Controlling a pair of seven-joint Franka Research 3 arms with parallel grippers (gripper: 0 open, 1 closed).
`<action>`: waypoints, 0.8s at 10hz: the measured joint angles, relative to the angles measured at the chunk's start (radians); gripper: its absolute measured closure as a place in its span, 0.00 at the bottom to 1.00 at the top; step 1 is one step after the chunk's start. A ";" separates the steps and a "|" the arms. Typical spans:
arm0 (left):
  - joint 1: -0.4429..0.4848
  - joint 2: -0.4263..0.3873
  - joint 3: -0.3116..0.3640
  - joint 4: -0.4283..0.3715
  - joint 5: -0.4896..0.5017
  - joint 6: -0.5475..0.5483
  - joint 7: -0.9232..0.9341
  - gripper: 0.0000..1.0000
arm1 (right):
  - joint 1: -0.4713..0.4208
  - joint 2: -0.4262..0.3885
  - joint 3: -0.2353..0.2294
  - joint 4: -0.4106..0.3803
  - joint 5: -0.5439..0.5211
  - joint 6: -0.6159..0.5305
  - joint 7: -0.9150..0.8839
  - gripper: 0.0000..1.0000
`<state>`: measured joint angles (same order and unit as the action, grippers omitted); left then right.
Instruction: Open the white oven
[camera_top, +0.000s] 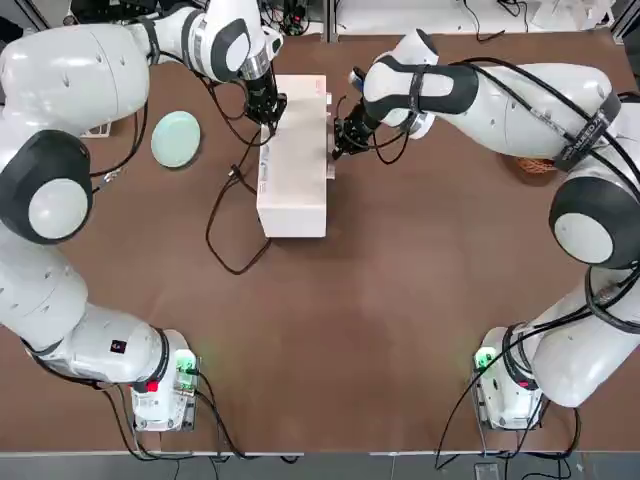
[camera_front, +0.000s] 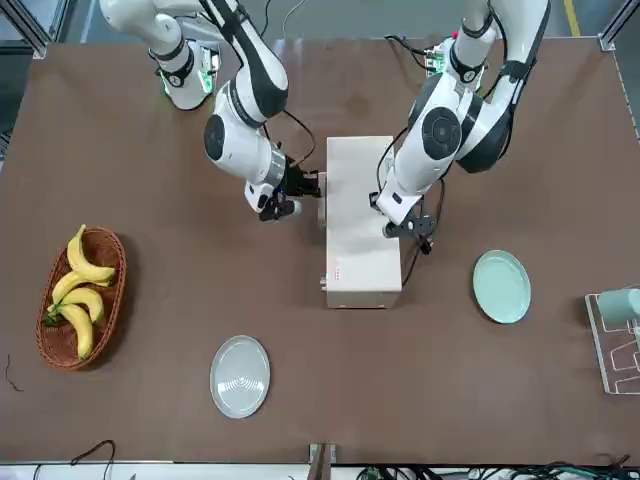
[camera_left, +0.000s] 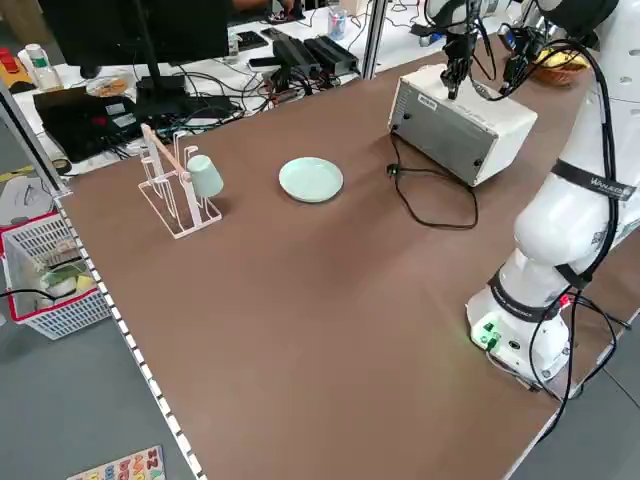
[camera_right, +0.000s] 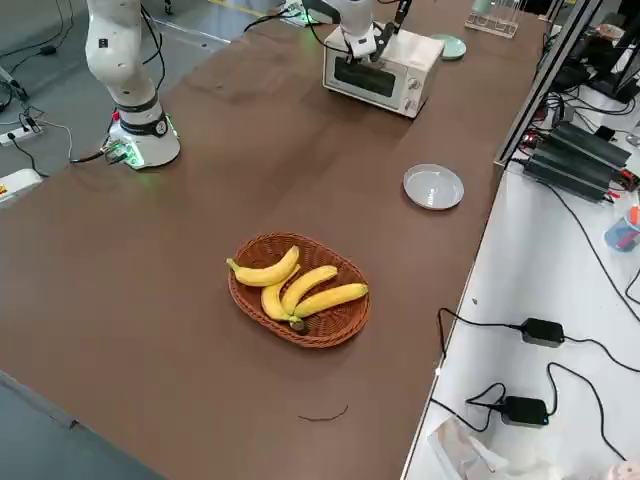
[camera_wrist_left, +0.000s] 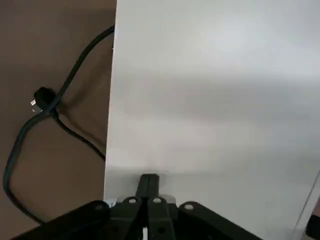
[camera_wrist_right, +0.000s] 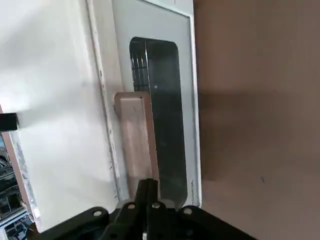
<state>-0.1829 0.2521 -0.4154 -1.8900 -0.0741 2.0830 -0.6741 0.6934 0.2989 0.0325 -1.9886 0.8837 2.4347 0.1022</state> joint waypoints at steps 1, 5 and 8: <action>0.000 0.000 0.000 0.000 0.000 0.000 0.000 0.99 | -0.010 0.000 0.000 -0.005 0.000 -0.009 -0.030 0.99; 0.000 0.000 0.000 0.000 0.000 0.001 -0.001 0.99 | -0.061 -0.016 -0.001 -0.051 0.000 -0.049 -0.106 0.99; 0.000 0.000 0.000 0.000 0.000 0.001 -0.001 0.99 | -0.087 -0.020 -0.003 -0.086 -0.002 -0.052 -0.150 0.99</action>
<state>-0.1828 0.2521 -0.4154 -1.8899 -0.0740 2.0840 -0.6753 0.6059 0.2787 0.0293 -2.0750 0.8817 2.3829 -0.0481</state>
